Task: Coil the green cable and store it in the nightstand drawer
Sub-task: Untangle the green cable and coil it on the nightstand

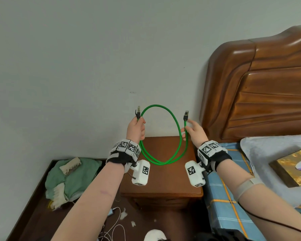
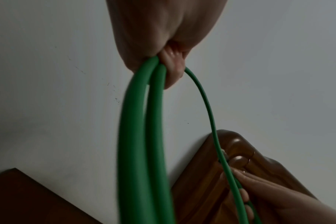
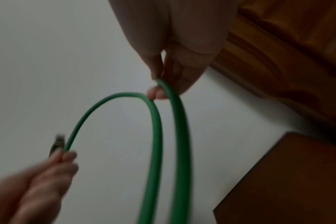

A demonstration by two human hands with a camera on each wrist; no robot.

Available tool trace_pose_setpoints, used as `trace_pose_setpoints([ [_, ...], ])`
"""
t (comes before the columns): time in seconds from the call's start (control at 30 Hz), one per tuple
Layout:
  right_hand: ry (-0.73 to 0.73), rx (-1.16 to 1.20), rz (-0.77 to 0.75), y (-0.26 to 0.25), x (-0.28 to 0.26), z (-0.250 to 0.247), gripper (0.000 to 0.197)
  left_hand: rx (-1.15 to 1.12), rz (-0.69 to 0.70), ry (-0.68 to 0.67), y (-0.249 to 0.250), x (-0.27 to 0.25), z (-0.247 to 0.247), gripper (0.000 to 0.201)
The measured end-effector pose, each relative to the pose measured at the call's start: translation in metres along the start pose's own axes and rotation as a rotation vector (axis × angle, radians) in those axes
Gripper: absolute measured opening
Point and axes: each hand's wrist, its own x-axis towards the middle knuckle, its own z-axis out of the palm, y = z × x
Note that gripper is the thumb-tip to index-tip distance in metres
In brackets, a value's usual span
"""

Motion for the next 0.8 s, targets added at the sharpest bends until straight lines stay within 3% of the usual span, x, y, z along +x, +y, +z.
trace_pose_setpoints([
  [0.13,-0.065,-0.314,0.021,-0.005,0.007,0.002,0.039,0.029,-0.019,-0.081,-0.004,-0.004,-0.005,0.032],
  [0.2,-0.151,-0.359,0.021,-0.006,0.008,0.009,0.037,0.037,-0.017,-0.068,-0.005,-0.004,-0.007,0.033],
  [0.33,-0.323,0.037,0.246,-0.01,0.009,0.025,0.042,0.089,-0.028,0.024,-0.006,-0.003,-0.011,0.032],
  [0.43,-0.421,0.034,0.21,-0.013,0.009,0.032,0.058,0.163,-0.027,0.086,-0.006,0.0,-0.015,0.031],
  [0.57,-0.358,0.053,0.076,-0.015,0.015,0.032,0.036,0.187,-0.036,0.121,-0.006,0.008,-0.023,0.029],
  [0.8,-0.284,0.211,0.276,-0.016,0.034,0.02,0.031,0.179,-0.038,0.092,-0.012,0.033,-0.053,0.03],
])
